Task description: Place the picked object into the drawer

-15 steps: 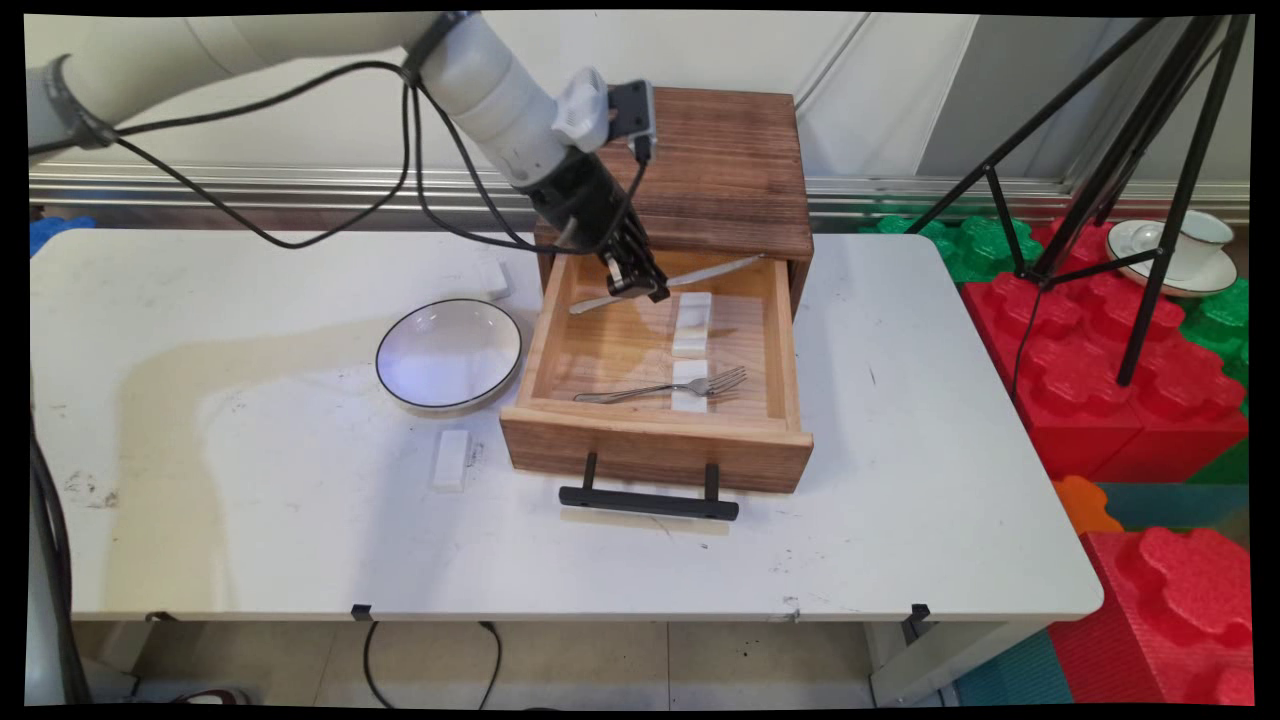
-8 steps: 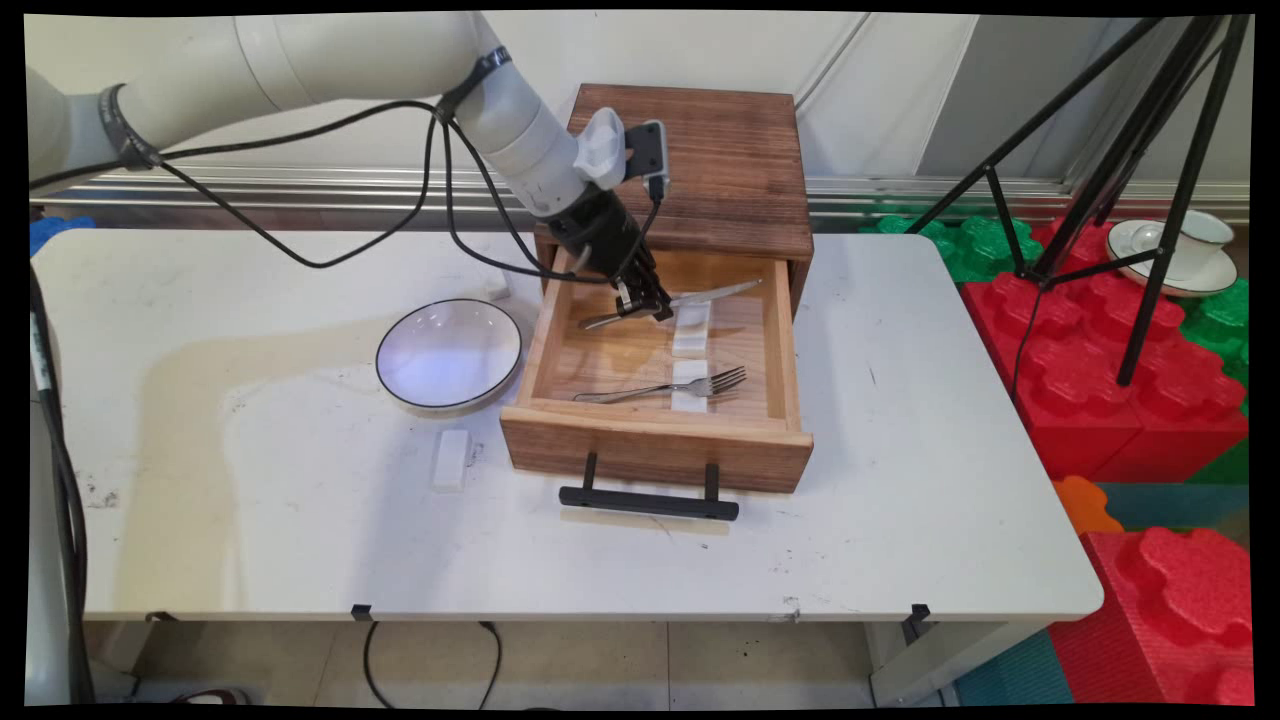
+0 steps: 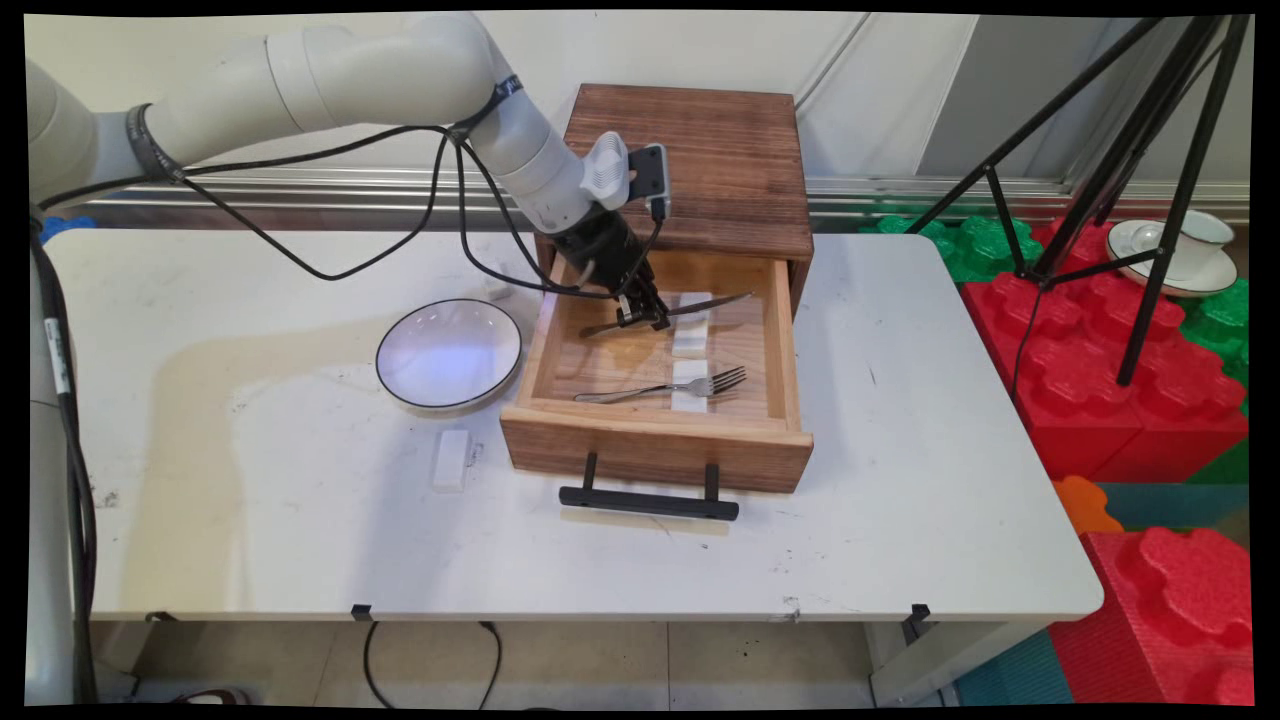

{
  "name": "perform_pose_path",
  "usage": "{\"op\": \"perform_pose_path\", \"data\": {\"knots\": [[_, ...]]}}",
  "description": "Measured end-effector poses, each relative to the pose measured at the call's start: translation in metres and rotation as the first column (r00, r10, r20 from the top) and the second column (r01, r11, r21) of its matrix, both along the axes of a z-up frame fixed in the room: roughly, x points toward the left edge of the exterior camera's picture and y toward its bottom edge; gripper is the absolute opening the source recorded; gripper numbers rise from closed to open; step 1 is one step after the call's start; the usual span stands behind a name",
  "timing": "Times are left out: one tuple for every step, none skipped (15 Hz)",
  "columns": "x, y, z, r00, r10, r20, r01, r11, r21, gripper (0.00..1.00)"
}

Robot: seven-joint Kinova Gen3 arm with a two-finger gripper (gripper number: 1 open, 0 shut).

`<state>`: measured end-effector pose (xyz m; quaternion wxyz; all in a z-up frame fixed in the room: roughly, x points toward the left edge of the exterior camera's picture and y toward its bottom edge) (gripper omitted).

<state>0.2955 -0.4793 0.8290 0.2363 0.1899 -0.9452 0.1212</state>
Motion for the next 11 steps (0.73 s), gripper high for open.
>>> {"op": "perform_pose_path", "data": {"knots": [[0.0002,-0.0012,-0.0019,1.000,0.001,0.000,-0.001,1.000,0.000,0.00],[0.0004,-0.0020,-0.0031,1.000,0.001,0.001,-0.001,1.000,0.000,1.00],[0.0009,-0.0029,-0.0046,1.000,0.003,0.001,-0.003,1.000,0.000,1.00],[0.0011,-0.0038,-0.0058,1.000,0.004,0.001,-0.004,1.000,-0.001,1.00],[0.0011,-0.0047,-0.0067,1.000,0.006,0.001,-0.006,1.000,0.000,1.00],[0.0012,-0.0052,-0.0070,1.000,0.008,0.001,-0.008,1.000,-0.001,1.00],[0.0010,-0.0055,-0.0072,1.000,0.009,0.000,-0.009,1.000,-0.001,1.00],[0.0008,-0.0059,-0.0070,1.000,0.011,-0.001,-0.011,1.000,-0.003,1.00],[0.0008,-0.0062,-0.0066,1.000,0.013,-0.002,-0.013,1.000,-0.004,1.00],[0.0004,-0.0062,-0.0050,1.000,0.017,-0.004,-0.017,1.000,-0.006,1.00],[0.0006,-0.0058,-0.0026,1.000,0.021,-0.007,-0.021,1.000,-0.007,1.00]]}}
